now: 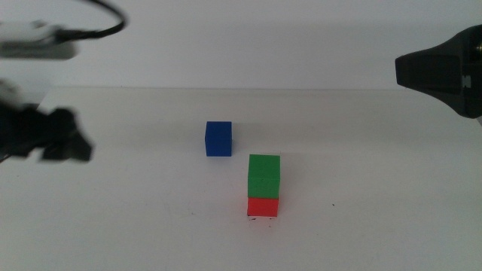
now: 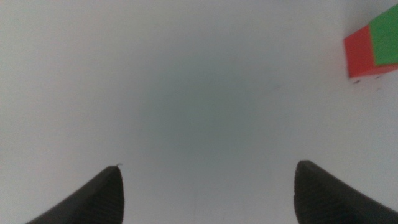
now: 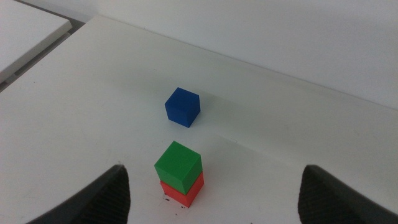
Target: Stack red cubes first, then green, then blue cubes in a specific spot.
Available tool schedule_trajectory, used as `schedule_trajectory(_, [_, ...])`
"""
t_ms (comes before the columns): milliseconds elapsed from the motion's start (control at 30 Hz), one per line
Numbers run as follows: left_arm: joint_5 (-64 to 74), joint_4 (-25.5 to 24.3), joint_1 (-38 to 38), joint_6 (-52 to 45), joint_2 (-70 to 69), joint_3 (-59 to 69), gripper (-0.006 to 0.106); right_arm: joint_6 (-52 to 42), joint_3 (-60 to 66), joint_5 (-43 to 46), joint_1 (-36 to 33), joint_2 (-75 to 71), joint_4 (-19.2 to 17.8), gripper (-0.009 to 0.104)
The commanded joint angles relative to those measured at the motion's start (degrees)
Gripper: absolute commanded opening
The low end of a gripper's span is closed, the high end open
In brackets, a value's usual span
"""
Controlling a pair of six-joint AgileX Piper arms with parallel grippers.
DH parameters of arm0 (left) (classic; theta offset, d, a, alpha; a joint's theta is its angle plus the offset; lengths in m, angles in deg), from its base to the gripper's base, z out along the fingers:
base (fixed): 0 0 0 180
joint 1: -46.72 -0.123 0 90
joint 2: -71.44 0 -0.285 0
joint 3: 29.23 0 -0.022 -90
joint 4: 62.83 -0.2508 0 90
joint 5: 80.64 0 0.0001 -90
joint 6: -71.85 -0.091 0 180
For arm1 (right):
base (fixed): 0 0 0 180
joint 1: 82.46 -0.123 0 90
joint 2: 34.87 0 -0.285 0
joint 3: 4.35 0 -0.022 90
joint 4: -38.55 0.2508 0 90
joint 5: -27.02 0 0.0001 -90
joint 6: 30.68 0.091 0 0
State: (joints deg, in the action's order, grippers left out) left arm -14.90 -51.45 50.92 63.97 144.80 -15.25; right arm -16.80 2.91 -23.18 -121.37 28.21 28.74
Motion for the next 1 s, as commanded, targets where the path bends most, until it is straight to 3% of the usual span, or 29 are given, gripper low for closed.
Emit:
schedule_trajectory(0, [-2.9, -1.6, 4.0, 4.0, 3.7, -3.9, 0.093, -0.2, 0.2, 0.6, 0.3, -0.1, -0.2, 0.093])
schedule_trajectory(200, [-1.5, -17.2, 17.0, 25.8, 15.9, -16.3, 0.093, -0.2, 0.2, 0.6, 0.3, -0.1, -0.5, 0.093])
schedule_trajectory(300, [-1.9, -22.1, 20.0, 27.2, 23.4, -22.5, 0.093, -0.2, 0.2, 0.6, 0.3, -0.1, -0.5, 0.093])
schedule_trajectory(667, [4.2, -13.4, 19.8, 23.8, 54.1, -53.9, 0.092, -0.2, 0.2, 0.6, 0.3, -0.1, -0.6, 0.093])
schedule_trajectory(967, [4.2, -10.3, 19.8, 23.8, 65.3, -60.1, 0.092, -0.2, 0.2, 0.6, 0.3, -0.1, -0.6, 0.093])
